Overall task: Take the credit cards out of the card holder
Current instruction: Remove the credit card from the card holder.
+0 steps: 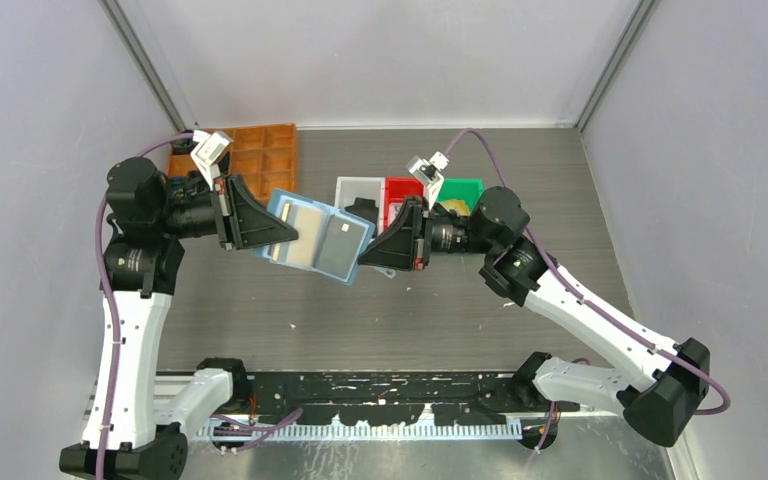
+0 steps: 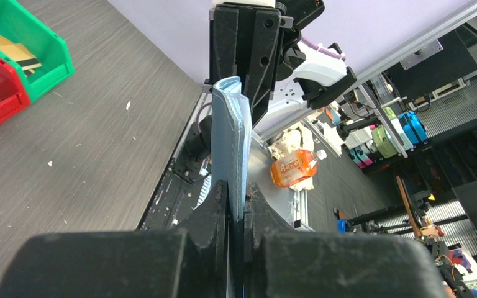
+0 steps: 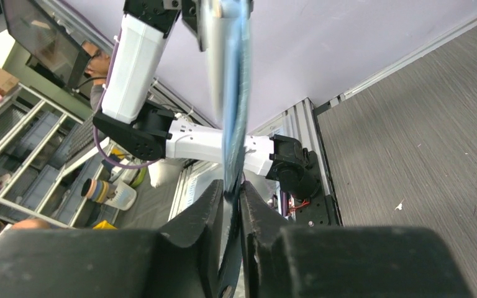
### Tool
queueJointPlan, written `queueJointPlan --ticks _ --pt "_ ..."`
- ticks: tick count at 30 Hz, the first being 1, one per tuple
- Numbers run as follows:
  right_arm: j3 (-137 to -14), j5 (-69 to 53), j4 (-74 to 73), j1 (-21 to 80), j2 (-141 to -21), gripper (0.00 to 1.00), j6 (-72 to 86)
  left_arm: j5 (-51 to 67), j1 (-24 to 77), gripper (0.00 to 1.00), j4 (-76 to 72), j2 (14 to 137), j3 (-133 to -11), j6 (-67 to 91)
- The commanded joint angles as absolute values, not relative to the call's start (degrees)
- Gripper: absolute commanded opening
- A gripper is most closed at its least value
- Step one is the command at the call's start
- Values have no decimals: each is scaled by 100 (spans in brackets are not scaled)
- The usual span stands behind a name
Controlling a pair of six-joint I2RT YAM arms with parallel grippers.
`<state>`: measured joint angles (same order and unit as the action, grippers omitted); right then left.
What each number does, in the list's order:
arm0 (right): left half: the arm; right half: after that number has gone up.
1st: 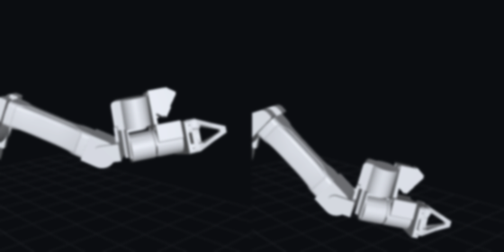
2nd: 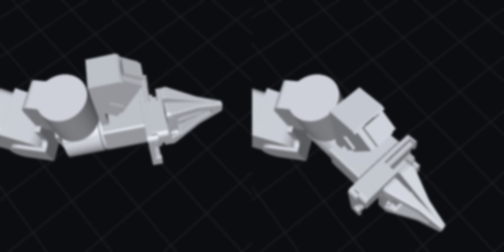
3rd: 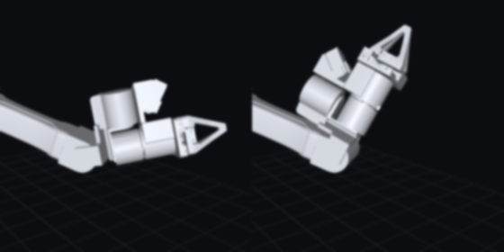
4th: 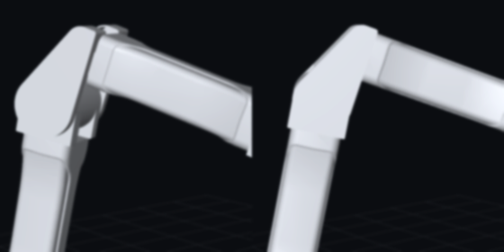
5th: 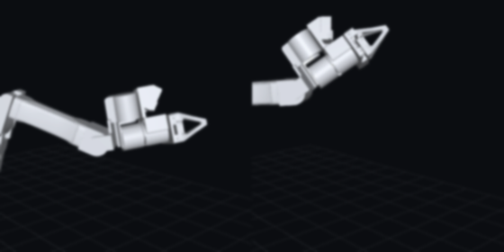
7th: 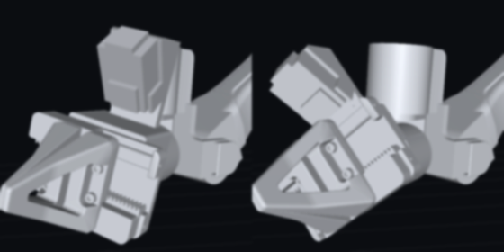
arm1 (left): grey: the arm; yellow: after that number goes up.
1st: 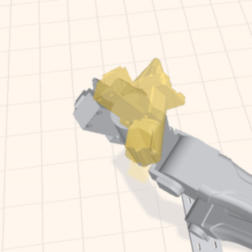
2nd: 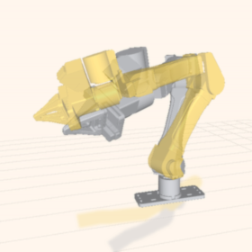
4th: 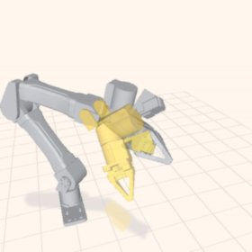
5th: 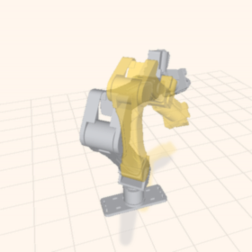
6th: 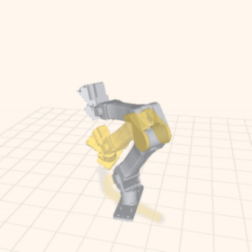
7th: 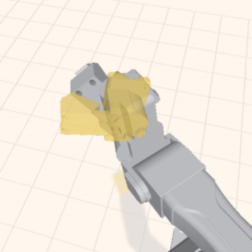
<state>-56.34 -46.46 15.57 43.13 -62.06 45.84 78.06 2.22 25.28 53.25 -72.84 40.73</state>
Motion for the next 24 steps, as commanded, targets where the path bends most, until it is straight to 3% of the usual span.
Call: queueJointPlan --ticks 1,2,5,8,11,15,16,17,19,20,21,24 --pt "-5872 -4194 1775 4343 -6234 32 4578 8024 213 0 2198 5213 -7393 4236" --pt "-5891 -4126 1775 4346 -6254 43 4605 8023 216 0 2186 5213 -7381 4236" --pt "-5952 -4058 1904 4355 -6351 49 4718 8007 216 0 2166 5214 -7358 4236" --pt "-5968 -4081 2081 4382 -6402 43 4778 8007 213 0 2167 5232 -7366 4260" --pt "-5932 -4249 2227 4393 -6353 29 4819 8018 215 0 2140 5234 -7397 4271" --pt "-5779 -4503 2782 4396 -6255 27 5126 7992 216 0 2102 5232 -7297 4240" --pt "-5786 -4517 2814 4395 -6248 20 5153 7964 212 0 2099 5222 -7231 4181" --pt "-5821 -4510 2722 4398 -6242 11 5141 7942 212 7 2108 5200 -7143 4039" --pt "-6002 -4537 2239 4401 -6264 1 4972 7890 218 42 2671 5195 -7098 3199" --pt "-6134 -4592 1895 4401 -6278 1 4814 7780 213 60 3366 5230 -7208 2511" --pt "-6291 -4660 1419 4399 -6294 1 4604 7642 216 72 4034 5284 -7355 1893" --pt "-6868 -4762 -370 4397 -6391 1 3718 7288 213 93 5158 5431 -7836 634"
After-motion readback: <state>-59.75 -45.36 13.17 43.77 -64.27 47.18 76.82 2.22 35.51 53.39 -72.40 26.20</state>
